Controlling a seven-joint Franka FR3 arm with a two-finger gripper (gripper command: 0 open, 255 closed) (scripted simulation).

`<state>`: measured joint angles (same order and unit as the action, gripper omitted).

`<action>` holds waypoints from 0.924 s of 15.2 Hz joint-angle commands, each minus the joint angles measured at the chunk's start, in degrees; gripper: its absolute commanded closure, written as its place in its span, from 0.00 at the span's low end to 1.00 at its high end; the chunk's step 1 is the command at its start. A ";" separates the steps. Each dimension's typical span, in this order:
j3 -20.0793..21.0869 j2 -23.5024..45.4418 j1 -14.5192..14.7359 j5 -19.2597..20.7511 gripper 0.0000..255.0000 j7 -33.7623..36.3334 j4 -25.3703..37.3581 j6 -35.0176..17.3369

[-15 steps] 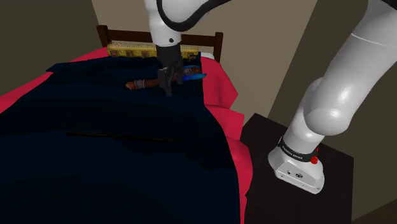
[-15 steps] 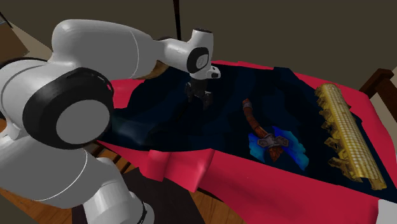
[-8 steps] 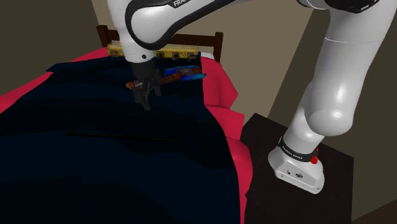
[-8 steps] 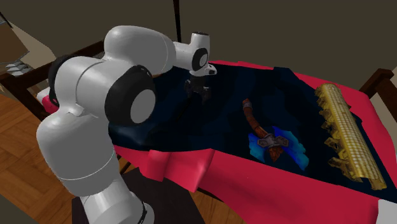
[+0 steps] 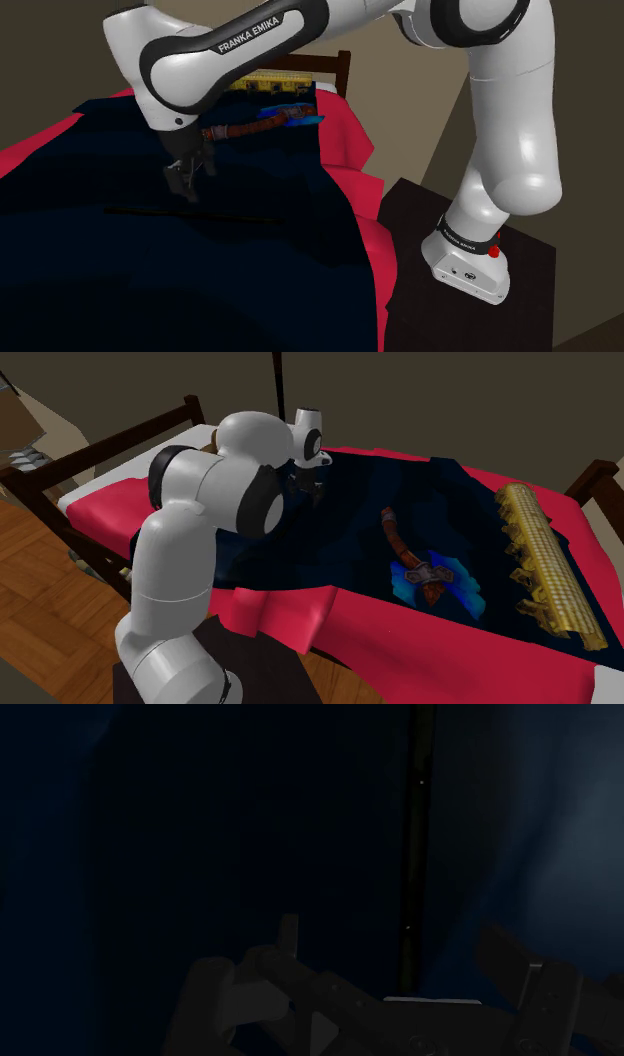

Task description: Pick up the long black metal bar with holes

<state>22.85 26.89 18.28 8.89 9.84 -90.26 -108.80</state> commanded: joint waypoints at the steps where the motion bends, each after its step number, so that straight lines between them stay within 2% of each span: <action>1: 0.08 4.73 2.37 1.63 0.00 0.54 5.35 0.99; 3: -0.01 8.73 4.37 2.83 0.00 0.53 10.29 2.19; 12: -0.60 10.85 4.50 3.62 0.00 0.92 7.72 -2.38; 13: -0.60 10.87 4.55 3.63 1.00 0.97 7.77 -2.37; 14: -0.61 10.98 4.59 3.65 1.00 0.98 7.90 -2.34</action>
<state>22.25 37.79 22.84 12.51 10.81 -82.42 -111.10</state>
